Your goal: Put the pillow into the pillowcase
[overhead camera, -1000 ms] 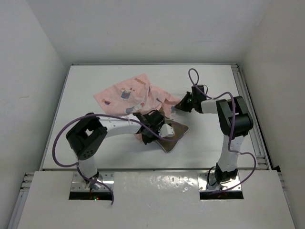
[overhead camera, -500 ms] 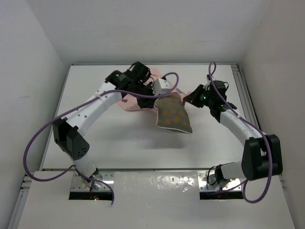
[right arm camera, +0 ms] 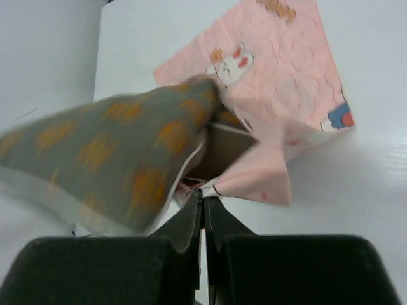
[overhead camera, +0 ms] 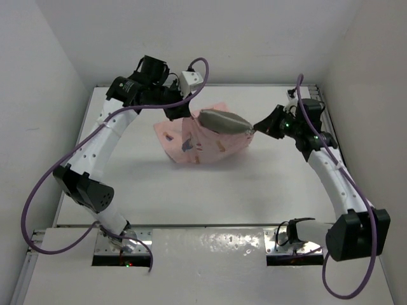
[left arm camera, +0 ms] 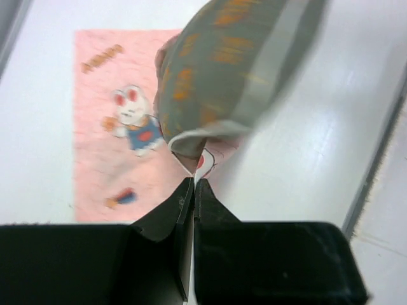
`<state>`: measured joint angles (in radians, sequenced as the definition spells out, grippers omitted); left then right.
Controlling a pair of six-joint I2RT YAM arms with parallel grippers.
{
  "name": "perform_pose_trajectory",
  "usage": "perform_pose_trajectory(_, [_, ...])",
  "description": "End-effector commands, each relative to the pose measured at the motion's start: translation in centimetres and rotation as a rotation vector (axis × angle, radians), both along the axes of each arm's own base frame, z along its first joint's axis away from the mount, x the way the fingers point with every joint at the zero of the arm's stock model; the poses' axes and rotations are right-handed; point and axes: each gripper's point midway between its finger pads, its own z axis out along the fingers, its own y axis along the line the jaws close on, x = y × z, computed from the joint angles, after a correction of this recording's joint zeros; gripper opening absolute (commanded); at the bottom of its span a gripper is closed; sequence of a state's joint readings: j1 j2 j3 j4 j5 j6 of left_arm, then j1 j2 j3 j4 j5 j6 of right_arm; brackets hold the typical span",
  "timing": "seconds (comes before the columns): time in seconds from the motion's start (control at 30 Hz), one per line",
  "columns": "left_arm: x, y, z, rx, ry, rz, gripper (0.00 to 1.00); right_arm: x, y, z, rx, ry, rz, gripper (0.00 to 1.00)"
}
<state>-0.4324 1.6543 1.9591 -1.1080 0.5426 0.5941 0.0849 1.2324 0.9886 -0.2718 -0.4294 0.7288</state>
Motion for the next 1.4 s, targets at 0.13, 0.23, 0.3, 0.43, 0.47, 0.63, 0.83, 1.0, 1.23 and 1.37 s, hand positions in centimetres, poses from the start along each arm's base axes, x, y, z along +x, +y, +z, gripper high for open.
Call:
perform_pose_trajectory(0.13, [0.5, 1.0, -0.3, -0.014, -0.076, 0.055, 0.00, -3.3, 2.2, 1.4, -0.089, -0.179, 0.158, 0.00])
perform_pose_trajectory(0.23, [0.1, 0.2, -0.1, -0.012, -0.086, 0.036, 0.00, -4.2, 2.8, 2.4, -0.106, -0.266, 0.181, 0.00])
perform_pose_trajectory(0.3, [0.7, -0.2, 1.1, -0.020, -0.125, 0.043, 0.00, -4.2, 2.9, 3.2, -0.119, -0.305, 0.181, 0.00])
perform_pose_trajectory(0.43, [4.0, 0.7, 3.7, -0.085, -0.183, 0.173, 0.00, -3.8, 3.0, 6.0, -0.129, -0.379, 0.183, 0.00])
perform_pose_trajectory(0.47, [5.2, 0.8, 3.8, -0.093, -0.202, 0.205, 0.00, -3.9, 3.2, 5.7, -0.129, -0.360, 0.194, 0.00])
perform_pose_trajectory(0.63, [9.1, 1.4, 2.5, -0.105, -0.208, 0.326, 0.00, -5.1, 4.9, 4.5, -0.110, -0.332, 0.246, 0.00])
perform_pose_trajectory(0.83, [12.9, 1.3, 0.4, -0.147, -0.134, 0.436, 0.00, -5.9, 6.0, 6.3, -0.108, -0.392, 0.254, 0.00])
perform_pose_trajectory(1.0, [13.8, 1.4, 1.5, -0.198, -0.147, 0.445, 0.00, -5.3, 5.7, 5.9, -0.147, -0.376, 0.226, 0.00])
perform_pose_trajectory(1.23, [15.2, -1.3, -2.1, -0.148, -0.166, 0.413, 0.00, -9.1, 13.6, -1.3, 0.025, -0.125, 0.492, 0.09])
perform_pose_trajectory(1.37, [19.0, -4.8, -4.2, -0.173, -0.187, 0.384, 0.00, -11.5, 17.4, 0.2, -0.031, -0.260, 0.668, 0.29])
